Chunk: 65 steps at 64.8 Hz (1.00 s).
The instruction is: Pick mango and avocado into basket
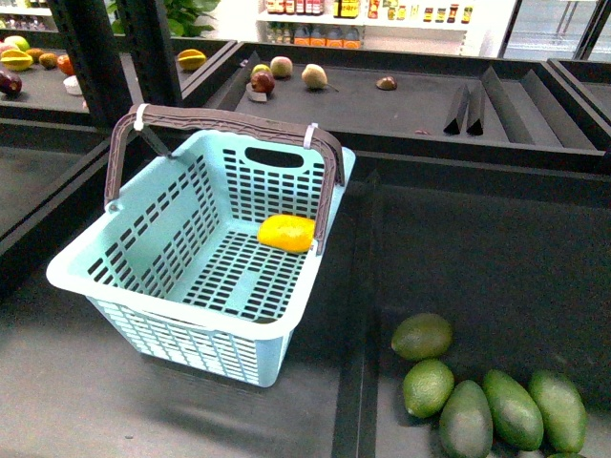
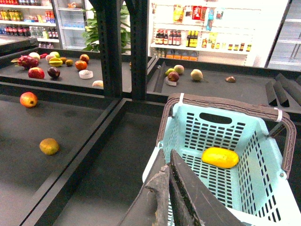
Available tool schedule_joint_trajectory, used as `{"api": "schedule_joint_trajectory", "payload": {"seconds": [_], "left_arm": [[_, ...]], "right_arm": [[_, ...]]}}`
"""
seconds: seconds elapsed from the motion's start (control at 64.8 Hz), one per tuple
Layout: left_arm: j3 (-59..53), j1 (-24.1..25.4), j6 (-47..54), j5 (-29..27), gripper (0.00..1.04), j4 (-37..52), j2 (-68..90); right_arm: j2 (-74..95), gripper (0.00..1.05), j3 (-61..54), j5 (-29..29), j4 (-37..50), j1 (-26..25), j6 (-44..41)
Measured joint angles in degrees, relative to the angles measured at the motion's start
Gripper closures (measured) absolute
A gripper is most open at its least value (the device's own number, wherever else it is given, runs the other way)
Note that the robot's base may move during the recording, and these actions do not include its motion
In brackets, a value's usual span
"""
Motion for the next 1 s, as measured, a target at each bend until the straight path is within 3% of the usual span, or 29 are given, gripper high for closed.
{"api": "schedule_joint_trajectory", "payload": {"seconds": [0.617,0.695,1.003], "left_arm": [[0.00,0.00,0.00,0.00,1.02,-16.85,-17.18],[0.02,0.02,0.02,-0.02,1.02,-26.29,-25.51],[0.02,0.02,0.02,-0.02,1.02,-26.86,-26.91]], "right_arm": [[0.00,0.09,0.00,0.00,0.00,0.00,0.00],[0.00,0.09,0.00,0.02,0.00,0.00,0.00],[0.00,0.09,0.00,0.00,0.00,0.00,0.00]]}}
